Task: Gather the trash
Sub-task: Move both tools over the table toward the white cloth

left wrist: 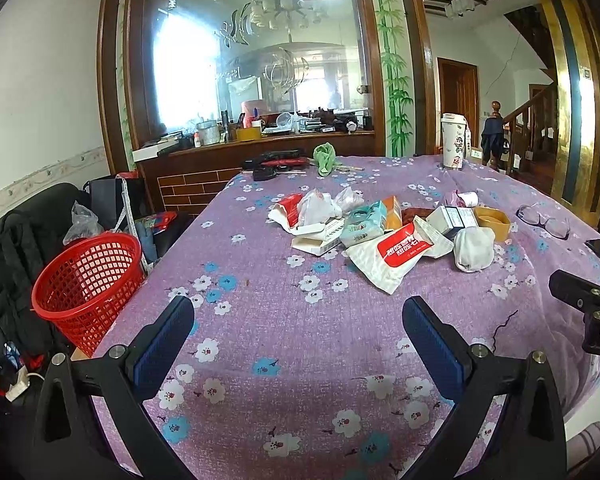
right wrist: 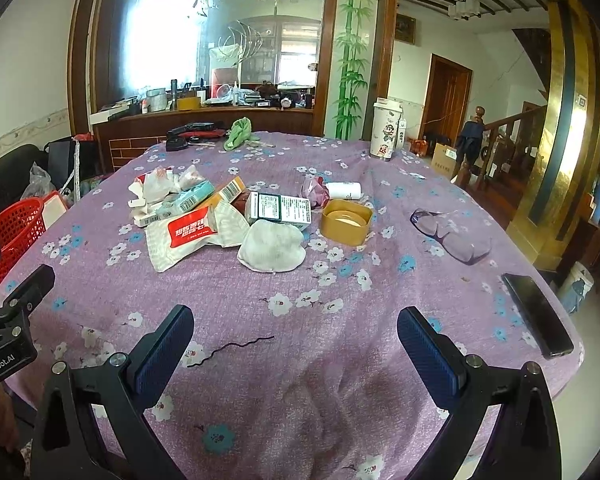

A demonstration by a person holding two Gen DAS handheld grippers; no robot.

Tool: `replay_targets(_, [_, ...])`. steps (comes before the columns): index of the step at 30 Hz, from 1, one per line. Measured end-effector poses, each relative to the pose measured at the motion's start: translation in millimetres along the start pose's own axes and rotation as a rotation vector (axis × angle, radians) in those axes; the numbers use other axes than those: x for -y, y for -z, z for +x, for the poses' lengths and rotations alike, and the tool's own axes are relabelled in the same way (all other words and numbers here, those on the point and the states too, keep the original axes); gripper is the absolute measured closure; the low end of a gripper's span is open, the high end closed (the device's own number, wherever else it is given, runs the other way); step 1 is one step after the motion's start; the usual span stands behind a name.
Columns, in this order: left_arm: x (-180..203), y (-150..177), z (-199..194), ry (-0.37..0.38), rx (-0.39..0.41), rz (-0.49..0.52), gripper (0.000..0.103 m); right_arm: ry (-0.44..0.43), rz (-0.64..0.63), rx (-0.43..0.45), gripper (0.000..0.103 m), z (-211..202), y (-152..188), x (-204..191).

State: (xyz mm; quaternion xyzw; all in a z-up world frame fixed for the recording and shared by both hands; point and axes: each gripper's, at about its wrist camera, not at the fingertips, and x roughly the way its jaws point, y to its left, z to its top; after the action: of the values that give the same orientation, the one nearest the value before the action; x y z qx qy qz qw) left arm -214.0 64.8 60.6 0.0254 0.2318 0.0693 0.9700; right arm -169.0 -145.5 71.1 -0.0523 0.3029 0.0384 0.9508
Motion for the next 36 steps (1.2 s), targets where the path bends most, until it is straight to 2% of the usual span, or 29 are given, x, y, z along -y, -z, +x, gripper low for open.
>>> replay_targets(25, [0.7, 6.0, 5.7, 0.009, -0.023, 0.006, 0.0, -0.013, 0.005, -0.045, 0.0, 11.1, 2.8, -0.9])
replay_targets(31, [4.5, 1.6, 16.3, 0.04, -0.078, 0.023, 0.0, -0.067, 0.021, -0.108, 0.0, 25.3, -0.1, 4.0])
replay_targets(36, [14.0, -14.8, 40.9, 0.116, -0.172, 0.077, 0.0, -0.117, 0.028, -0.153, 0.003, 44.0, -15.5, 16.6])
